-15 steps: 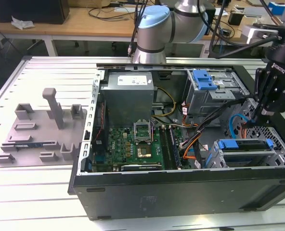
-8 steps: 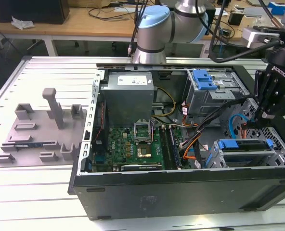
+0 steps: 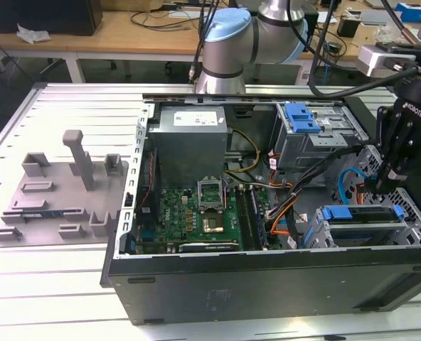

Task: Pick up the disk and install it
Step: 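Insert the first disk wire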

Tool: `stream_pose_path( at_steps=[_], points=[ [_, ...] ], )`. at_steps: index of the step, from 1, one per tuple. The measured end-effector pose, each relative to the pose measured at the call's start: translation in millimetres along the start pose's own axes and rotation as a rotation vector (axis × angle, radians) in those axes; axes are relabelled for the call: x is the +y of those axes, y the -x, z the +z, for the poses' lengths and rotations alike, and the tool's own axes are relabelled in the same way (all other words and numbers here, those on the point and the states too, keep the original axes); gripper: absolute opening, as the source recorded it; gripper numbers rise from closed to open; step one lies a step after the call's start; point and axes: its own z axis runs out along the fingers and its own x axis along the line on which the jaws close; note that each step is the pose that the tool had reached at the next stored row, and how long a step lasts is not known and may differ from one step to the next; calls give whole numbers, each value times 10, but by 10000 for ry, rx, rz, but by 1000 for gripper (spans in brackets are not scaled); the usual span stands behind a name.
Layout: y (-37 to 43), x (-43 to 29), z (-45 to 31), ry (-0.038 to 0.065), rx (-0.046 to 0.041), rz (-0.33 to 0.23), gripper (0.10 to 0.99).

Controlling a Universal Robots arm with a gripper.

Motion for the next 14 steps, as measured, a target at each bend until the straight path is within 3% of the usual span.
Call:
stream_pose_path(
  at_steps=[1, 3, 5, 8, 14],
  points=[
    [-9, 0, 2, -4, -42, -23, 169],
    [-34, 2, 7, -10, -278, -134, 169],
    [-64, 8, 12, -18, -406, -218, 169],
    [-113, 15, 22, -36, -490, -305, 169],
    [-213, 27, 41, -67, -855, -516, 169]
  ],
)
